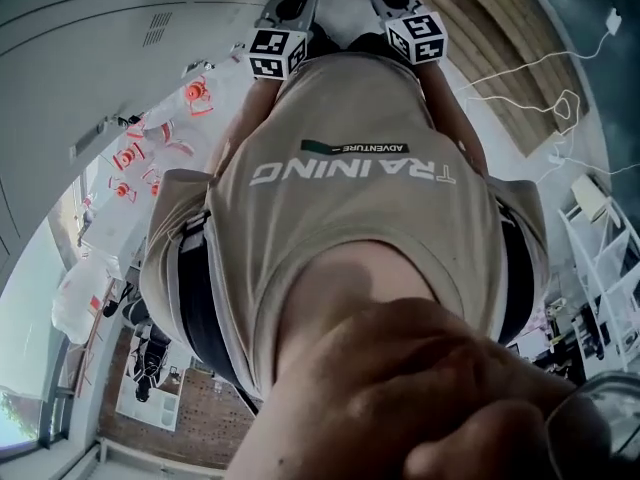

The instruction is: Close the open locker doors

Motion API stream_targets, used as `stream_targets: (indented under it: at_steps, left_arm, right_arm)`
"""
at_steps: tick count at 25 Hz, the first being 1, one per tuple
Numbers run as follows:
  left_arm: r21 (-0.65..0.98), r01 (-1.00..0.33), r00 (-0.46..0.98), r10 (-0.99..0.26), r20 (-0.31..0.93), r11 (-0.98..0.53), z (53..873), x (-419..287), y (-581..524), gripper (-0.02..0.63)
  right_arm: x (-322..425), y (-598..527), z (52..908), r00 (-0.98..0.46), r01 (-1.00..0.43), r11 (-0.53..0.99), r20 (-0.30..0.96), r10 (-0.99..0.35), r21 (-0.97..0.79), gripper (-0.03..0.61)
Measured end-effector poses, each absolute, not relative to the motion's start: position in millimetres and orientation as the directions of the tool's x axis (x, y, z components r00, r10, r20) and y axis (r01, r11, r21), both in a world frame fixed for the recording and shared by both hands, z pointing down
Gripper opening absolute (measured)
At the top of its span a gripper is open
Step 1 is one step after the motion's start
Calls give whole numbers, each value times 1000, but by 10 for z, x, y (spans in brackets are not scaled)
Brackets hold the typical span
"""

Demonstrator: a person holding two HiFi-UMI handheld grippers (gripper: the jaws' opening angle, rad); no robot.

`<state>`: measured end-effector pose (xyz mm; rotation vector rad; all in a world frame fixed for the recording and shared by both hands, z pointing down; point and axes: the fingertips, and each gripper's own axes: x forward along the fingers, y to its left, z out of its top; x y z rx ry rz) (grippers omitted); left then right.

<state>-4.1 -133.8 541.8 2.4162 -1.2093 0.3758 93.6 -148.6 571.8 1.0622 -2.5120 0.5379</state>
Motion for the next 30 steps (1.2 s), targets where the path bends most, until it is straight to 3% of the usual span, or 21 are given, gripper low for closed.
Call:
stream_targets:
  at_steps: [8,21,30]
  left_arm:
    - [224,-894,447,-774,448,-387,5446,-220,-1537,0]
    - [308,-951,136,-858,496,28,5511,-185,-1351,0]
    - [309,-940,18,-881,472,146,5448,-457,-1135,0]
  right_arm:
    - [730,-1725,5840,-761,-578,792,483,-433,-199,15]
    - [437,-1639,5867,-908,-142,972,416,-53,-187,15]
    - [279,-1564,5893,-897,-53,980,441,37,-191,15]
